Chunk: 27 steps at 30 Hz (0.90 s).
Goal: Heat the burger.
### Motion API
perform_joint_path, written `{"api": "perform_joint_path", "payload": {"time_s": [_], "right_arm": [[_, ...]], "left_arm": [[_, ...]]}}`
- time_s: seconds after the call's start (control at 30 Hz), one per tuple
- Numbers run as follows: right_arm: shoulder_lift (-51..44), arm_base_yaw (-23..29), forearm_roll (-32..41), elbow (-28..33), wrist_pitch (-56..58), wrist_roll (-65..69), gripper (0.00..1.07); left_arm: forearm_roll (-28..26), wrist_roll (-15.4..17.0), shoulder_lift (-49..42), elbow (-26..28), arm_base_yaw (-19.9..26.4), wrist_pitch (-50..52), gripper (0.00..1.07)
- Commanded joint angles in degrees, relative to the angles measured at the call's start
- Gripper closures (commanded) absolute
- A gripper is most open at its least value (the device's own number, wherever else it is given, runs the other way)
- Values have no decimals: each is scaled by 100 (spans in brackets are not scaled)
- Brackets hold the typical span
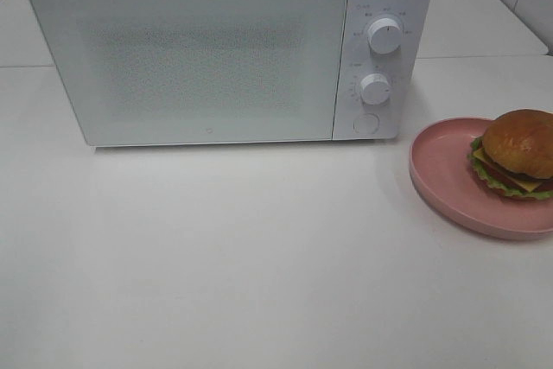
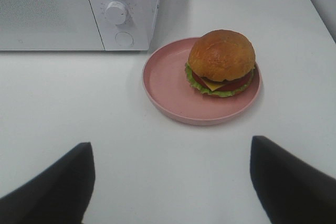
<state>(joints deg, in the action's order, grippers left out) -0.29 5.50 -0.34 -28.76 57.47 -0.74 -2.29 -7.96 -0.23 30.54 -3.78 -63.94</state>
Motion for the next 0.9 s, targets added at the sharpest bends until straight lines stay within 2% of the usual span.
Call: {"api": "perform_joint_path", "payload": {"time_s": [0.03, 0.07, 0.2, 0.27, 0.9], "right_arm": [[-138, -29, 34, 23, -6, -52, 31], [-138, -29, 34, 23, -6, -52, 31], [-138, -149, 34, 23, -6, -52, 31], [-138, -378, 34, 23, -6, -52, 31], [-138, -355, 34, 23, -6, -52, 31]], "left_arm": [[-29, -86, -126, -52, 17, 206, 106], [-63, -103, -126, -195, 17, 418, 106], [-86, -92, -126, -201, 17, 430, 106], [-86, -74, -126, -201, 17, 435, 106], [-86, -74, -126, -201, 17, 435, 106]]}}
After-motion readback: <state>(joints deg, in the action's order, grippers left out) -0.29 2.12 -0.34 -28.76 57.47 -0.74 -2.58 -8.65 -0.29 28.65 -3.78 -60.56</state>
